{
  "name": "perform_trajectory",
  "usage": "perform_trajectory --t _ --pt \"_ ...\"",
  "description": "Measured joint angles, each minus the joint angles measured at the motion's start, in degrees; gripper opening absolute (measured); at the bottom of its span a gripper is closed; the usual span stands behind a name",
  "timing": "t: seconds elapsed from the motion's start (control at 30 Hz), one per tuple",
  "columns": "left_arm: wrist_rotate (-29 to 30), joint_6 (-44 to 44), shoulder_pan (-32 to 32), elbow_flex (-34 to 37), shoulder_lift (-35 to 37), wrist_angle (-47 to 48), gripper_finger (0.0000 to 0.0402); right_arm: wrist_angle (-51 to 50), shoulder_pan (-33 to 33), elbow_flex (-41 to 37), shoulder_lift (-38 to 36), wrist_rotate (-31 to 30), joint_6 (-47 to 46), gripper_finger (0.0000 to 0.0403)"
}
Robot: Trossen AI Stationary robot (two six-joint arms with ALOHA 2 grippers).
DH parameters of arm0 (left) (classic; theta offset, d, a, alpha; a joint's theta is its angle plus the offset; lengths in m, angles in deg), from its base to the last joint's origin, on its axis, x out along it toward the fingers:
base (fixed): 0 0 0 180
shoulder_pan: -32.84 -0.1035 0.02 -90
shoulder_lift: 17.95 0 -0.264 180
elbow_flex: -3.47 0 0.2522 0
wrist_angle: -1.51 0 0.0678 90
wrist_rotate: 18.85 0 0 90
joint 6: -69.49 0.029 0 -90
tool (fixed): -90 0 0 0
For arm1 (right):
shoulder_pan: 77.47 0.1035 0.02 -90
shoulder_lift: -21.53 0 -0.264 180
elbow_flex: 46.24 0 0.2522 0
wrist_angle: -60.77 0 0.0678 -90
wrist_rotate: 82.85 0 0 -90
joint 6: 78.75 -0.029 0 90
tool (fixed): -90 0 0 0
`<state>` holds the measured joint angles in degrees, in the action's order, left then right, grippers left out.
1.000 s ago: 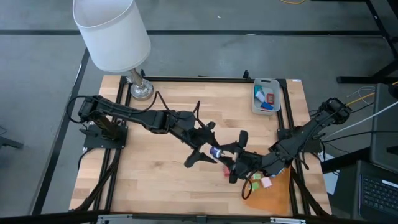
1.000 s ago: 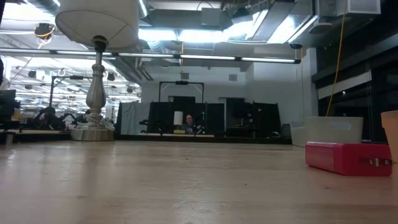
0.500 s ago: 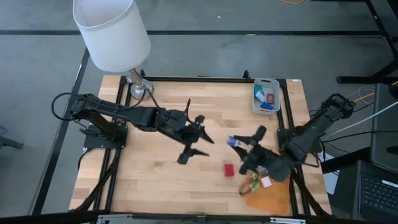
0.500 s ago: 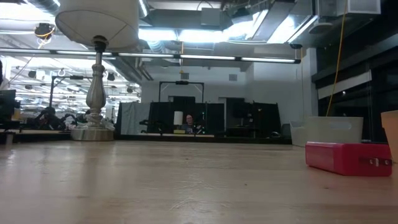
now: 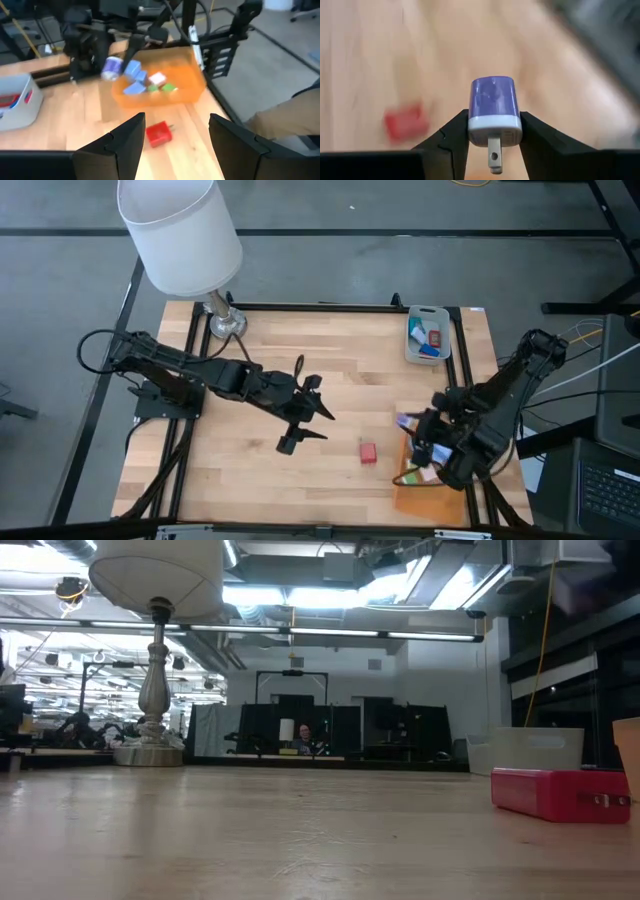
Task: Pick & Place Office items
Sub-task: Put the violet charger adapter into the orange bin
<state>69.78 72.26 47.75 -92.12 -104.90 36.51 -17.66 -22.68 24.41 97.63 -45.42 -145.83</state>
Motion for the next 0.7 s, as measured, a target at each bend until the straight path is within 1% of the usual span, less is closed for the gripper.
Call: perform_trajectory --t 0.07,0.23,0.47,0.5,0.57,0.7 --pt "0.35 0.0 0.14 0.82 -0.1 -0.01 0.0214 -2.95 1.75 -1.45 0.92 6.12 -8.21 0.0144" --pt "0.15 -0.01 0.11 3.48 -0.08 -0.78 0.0214 -3.97 7.5 -4.74 2.83 15.55 -22.84 0.0144" --pt "0.3 -0.26 -0.66 5.72 -0.62 -2.35 0.0214 -3.76 13.83 -6.57 5.27 28.28 -37.99 0.0146" --pt "0.28 -0.24 -0.82 6.0 -0.71 -2.27 0.0214 -3.78 14.54 -6.65 5.45 28.66 -39.48 0.0149" --pt "0.28 -0.04 -0.94 6.67 -0.73 -3.56 0.0214 -3.24 15.39 -6.65 5.9 27.53 -41.74 0.0158" --pt "-0.09 -0.04 -1.58 7.77 -0.69 -5.73 0.0214 -2.18 15.79 -6.65 5.96 26.65 -45.7 0.0188"
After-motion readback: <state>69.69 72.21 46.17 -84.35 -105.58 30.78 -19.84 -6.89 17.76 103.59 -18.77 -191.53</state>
